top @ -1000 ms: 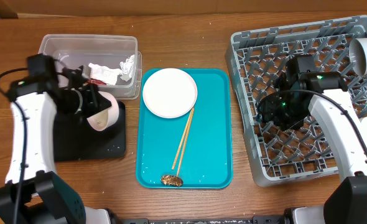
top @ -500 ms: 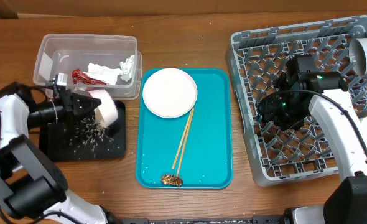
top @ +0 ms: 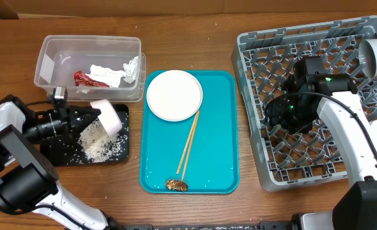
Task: Sort waste into correct bins and load items into the dishwasher
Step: 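Lift the pink bowl left and tip the rice onto the black tray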
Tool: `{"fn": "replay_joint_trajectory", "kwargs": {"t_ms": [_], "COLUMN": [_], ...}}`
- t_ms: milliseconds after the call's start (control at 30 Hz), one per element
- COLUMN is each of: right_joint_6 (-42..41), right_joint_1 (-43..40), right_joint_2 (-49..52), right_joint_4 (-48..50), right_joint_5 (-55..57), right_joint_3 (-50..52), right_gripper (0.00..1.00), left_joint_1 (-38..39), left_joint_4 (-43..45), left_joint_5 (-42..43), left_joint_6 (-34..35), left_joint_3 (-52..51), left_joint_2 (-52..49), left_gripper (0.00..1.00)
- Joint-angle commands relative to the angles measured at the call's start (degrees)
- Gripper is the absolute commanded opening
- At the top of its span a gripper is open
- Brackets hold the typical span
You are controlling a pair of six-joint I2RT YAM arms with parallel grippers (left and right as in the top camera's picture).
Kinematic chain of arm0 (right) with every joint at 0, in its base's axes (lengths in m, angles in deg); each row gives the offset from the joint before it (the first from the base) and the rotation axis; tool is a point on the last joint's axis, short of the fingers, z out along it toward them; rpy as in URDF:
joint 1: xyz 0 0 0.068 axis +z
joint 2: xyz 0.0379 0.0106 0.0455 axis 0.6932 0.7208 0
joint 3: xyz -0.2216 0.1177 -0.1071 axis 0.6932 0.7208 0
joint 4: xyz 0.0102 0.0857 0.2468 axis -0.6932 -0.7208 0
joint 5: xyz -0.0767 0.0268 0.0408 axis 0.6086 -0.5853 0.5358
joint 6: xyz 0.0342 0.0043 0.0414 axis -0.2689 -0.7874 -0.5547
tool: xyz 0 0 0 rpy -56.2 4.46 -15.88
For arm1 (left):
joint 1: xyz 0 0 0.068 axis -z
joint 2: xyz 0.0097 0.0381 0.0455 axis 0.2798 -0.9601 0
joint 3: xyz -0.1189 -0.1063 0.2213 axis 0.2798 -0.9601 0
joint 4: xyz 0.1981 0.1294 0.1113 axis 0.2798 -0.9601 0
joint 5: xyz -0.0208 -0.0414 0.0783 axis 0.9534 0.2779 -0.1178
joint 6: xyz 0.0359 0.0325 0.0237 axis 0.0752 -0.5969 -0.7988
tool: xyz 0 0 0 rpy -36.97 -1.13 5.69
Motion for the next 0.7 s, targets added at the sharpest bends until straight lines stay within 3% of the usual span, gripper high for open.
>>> {"fn": "replay_joint_trajectory", "kwargs": {"t_ms": [0, 333, 667], "right_joint_6": [0.24, 0.24, 0.22], "right_joint_1": [0.33, 0.33, 0.33], "right_joint_2": [-0.17, -0.17, -0.17], "right_joint_4": [0.13, 0.13, 0.11], "right_joint_5": [0.79, 0.76, 0.76], "right_joint_3": [0.07, 0.07, 0.07], "right_gripper": [0.63, 0.64, 0.63], "left_joint_1": [-0.63, -0.63, -0.66], "left_joint_4": [-1.57, -8.76, -8.15], "left_joint_5": [3.17, 4.42, 4.5], "left_joint_6": [-8.41, -22.43, -22.38], "left_joint_3": [0.04, 0.04, 0.04], "left_joint_2": [-0.59, -0.59, -0.59], "left_gripper": [0.04, 0.04, 0.04]}}
